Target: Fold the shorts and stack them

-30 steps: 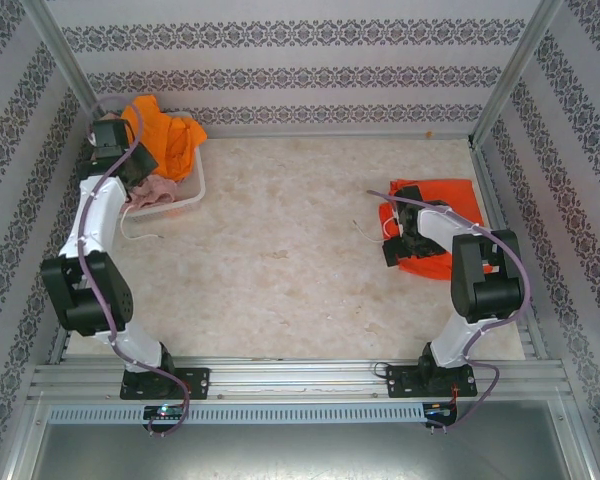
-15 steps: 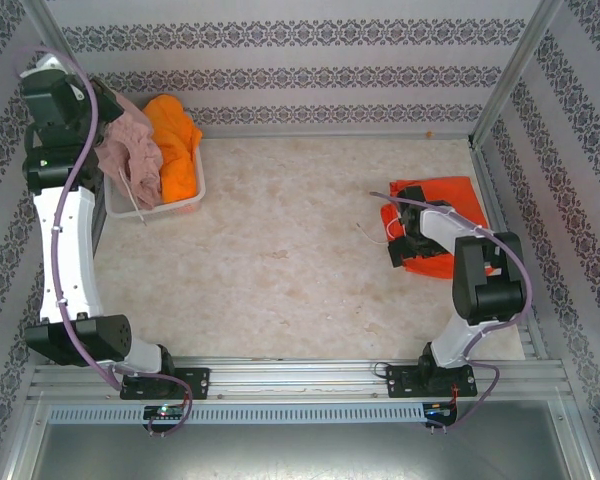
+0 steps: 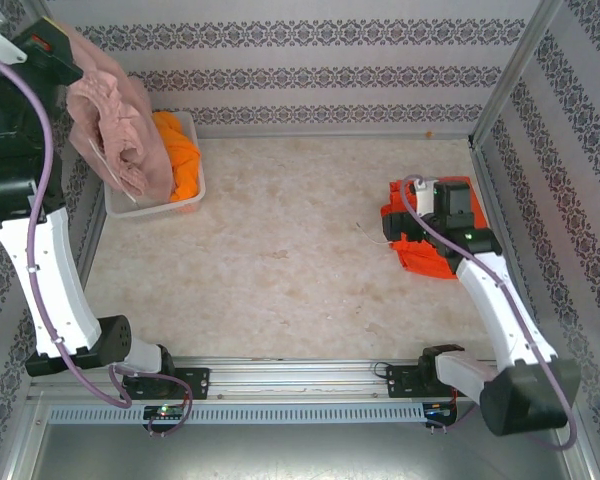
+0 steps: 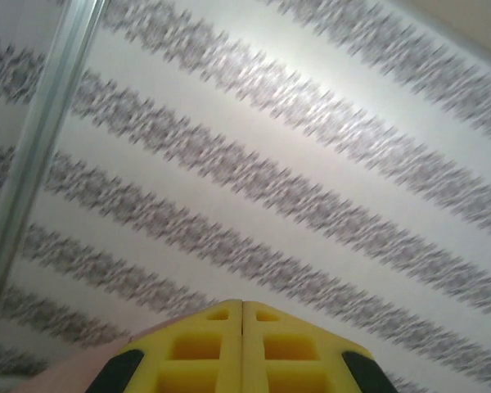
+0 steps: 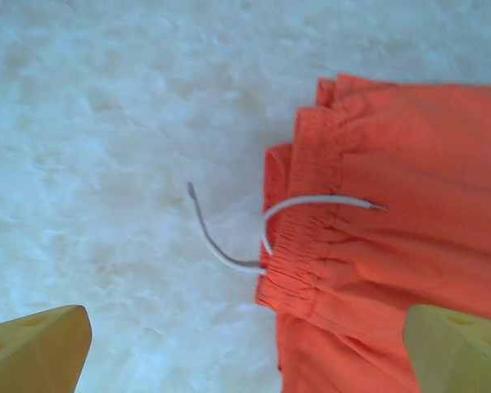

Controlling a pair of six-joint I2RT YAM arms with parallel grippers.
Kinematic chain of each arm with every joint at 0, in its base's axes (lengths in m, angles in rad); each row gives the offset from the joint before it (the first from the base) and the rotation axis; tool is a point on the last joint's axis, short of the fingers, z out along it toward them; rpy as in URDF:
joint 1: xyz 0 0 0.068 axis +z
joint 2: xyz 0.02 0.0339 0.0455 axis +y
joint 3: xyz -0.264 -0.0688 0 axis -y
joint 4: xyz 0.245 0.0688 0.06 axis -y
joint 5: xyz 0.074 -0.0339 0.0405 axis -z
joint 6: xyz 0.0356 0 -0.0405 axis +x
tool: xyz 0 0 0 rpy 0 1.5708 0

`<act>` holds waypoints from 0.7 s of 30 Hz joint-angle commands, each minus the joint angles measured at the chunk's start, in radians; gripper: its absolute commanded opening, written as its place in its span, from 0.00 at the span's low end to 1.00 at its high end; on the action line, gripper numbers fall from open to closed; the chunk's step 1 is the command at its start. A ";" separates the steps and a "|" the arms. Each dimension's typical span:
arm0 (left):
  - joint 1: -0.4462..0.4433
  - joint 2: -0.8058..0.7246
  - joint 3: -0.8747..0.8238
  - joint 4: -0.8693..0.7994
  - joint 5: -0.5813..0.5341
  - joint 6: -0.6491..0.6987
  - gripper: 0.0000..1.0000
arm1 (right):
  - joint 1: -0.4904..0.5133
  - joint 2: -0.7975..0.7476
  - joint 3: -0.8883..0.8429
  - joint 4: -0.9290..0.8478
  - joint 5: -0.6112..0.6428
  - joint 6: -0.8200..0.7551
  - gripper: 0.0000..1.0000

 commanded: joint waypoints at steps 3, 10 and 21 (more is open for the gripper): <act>-0.017 0.014 0.027 0.216 0.253 -0.211 0.00 | 0.005 -0.138 -0.096 0.135 -0.082 0.032 0.98; -0.244 0.025 0.026 0.289 0.323 -0.145 0.00 | 0.000 -0.322 -0.250 0.290 -0.031 0.170 0.98; -0.504 0.250 0.047 0.204 0.262 -0.074 0.00 | 0.033 -0.284 -0.192 0.333 -0.328 0.295 0.95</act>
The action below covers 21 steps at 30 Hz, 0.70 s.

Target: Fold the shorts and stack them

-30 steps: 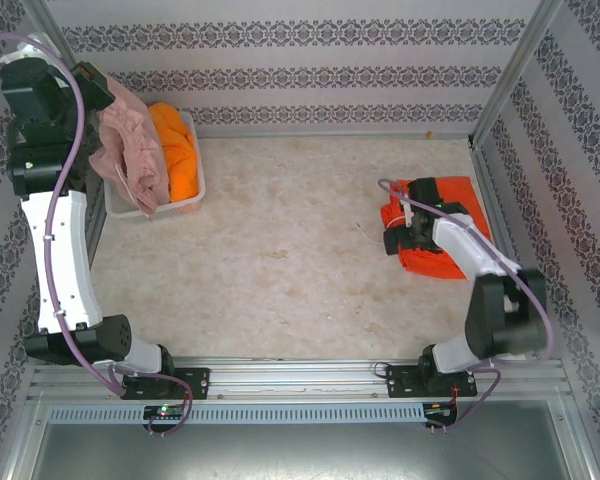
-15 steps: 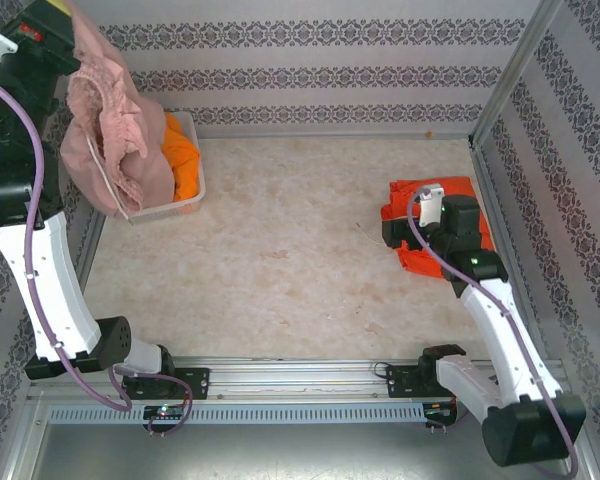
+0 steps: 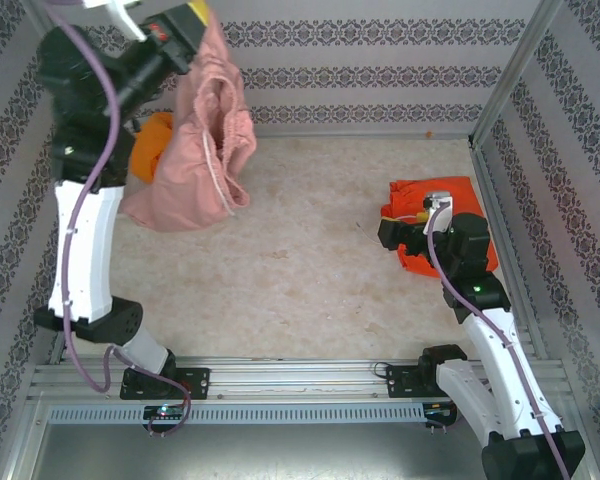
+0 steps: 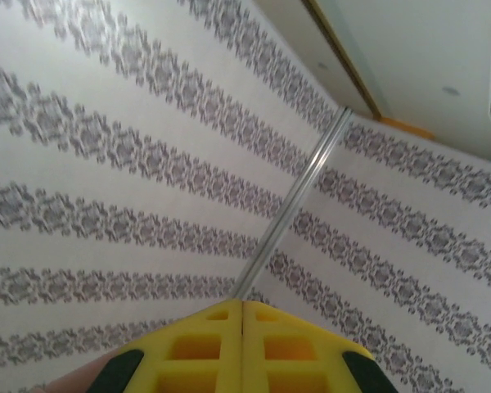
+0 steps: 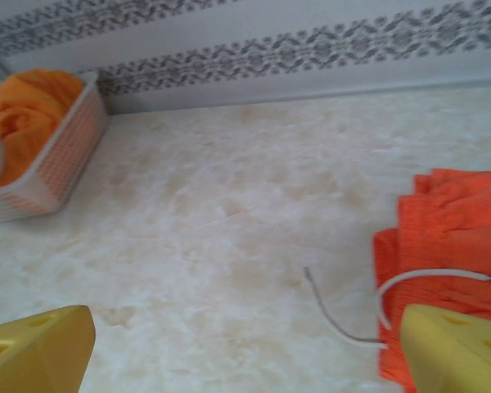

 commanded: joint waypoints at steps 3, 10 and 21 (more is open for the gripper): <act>-0.132 0.128 -0.002 -0.044 -0.067 0.114 0.00 | 0.065 0.036 0.046 0.040 -0.090 0.044 0.93; -0.253 0.214 -0.153 0.093 -0.101 0.100 0.00 | 0.282 0.155 0.030 0.109 0.011 0.006 0.86; -0.263 0.193 -0.283 0.140 -0.089 0.075 0.00 | 0.552 0.390 0.043 0.233 0.236 -0.189 0.86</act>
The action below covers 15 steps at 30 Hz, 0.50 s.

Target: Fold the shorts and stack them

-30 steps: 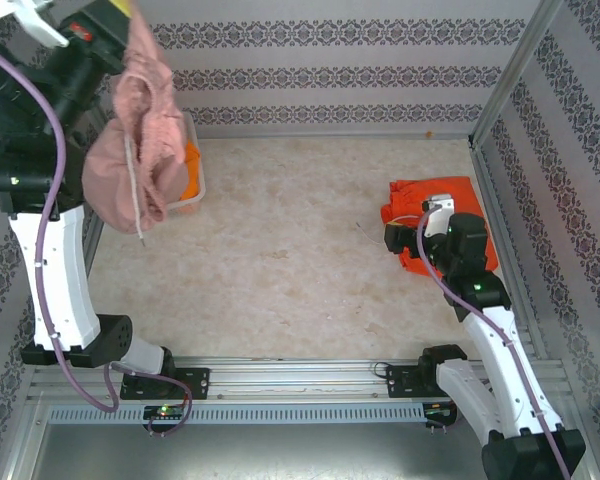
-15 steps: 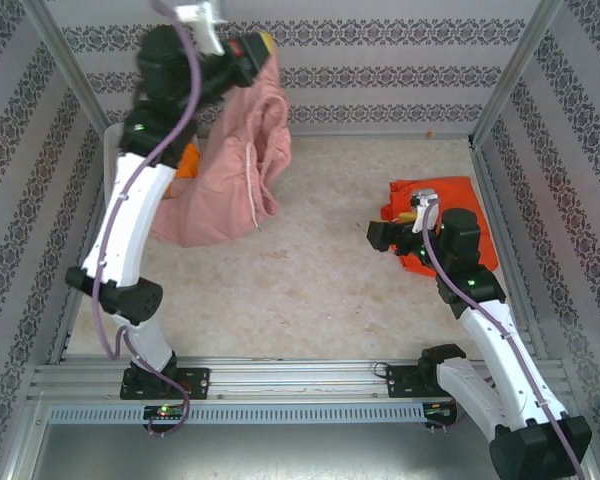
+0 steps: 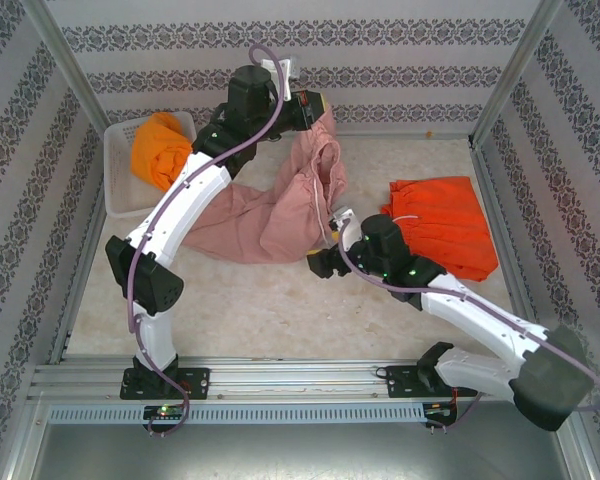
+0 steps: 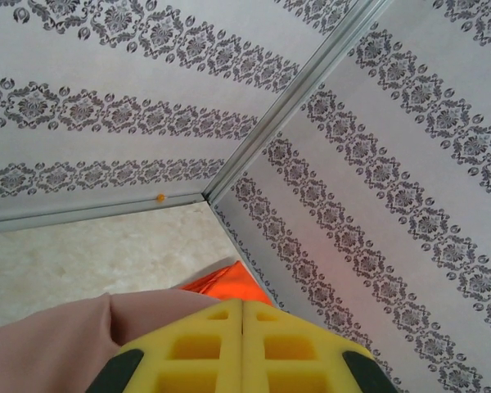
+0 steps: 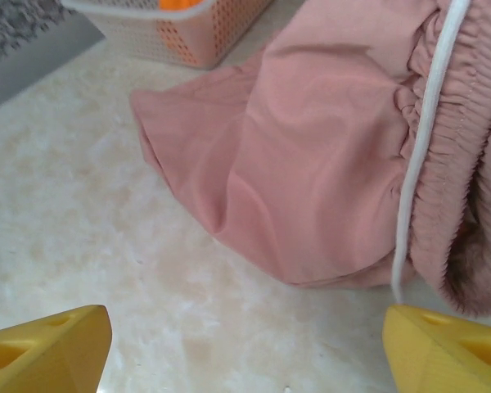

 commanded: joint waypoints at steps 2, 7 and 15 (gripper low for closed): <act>-0.001 -0.094 -0.082 0.127 0.000 -0.009 0.00 | -0.020 0.049 0.040 0.044 0.105 -0.084 0.85; -0.001 -0.145 -0.184 0.168 -0.004 -0.008 0.00 | -0.101 0.063 0.026 0.058 0.033 -0.048 0.78; -0.001 -0.181 -0.256 0.204 -0.002 -0.025 0.00 | -0.140 0.181 0.050 0.072 0.004 -0.073 0.76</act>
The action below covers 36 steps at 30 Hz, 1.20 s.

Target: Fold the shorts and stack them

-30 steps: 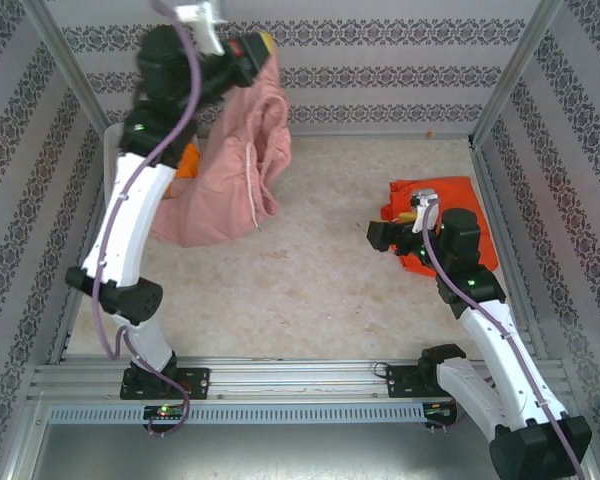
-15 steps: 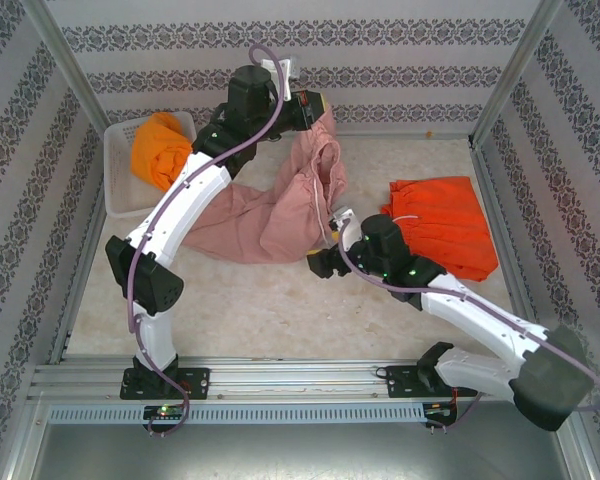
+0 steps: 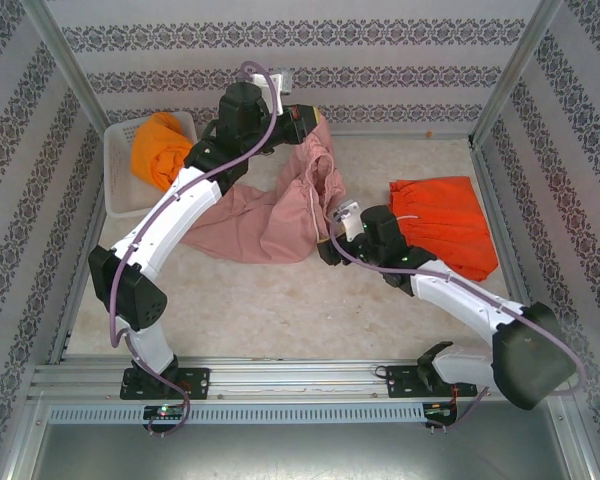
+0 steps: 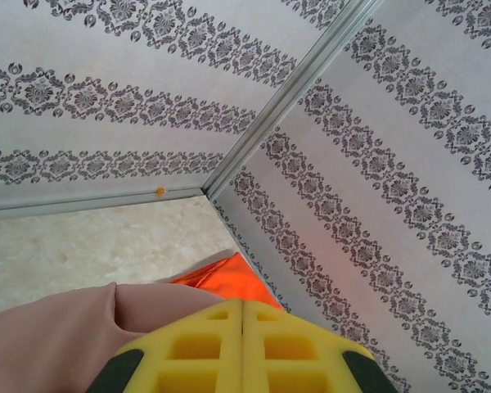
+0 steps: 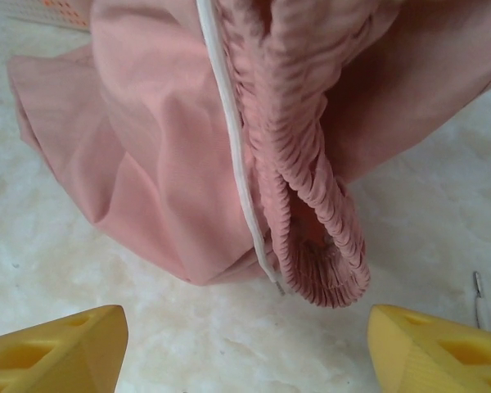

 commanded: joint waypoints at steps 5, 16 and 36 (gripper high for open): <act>-0.001 -0.065 -0.042 0.085 -0.009 -0.015 0.00 | -0.032 0.133 0.103 0.041 -0.042 -0.009 0.70; 0.013 -0.102 -0.114 0.072 -0.060 -0.014 0.00 | -0.014 0.312 0.180 0.085 -0.103 0.084 0.22; 0.105 -0.289 -0.230 -0.034 -0.332 0.028 0.00 | 0.106 -0.046 0.104 0.031 -0.135 0.294 0.00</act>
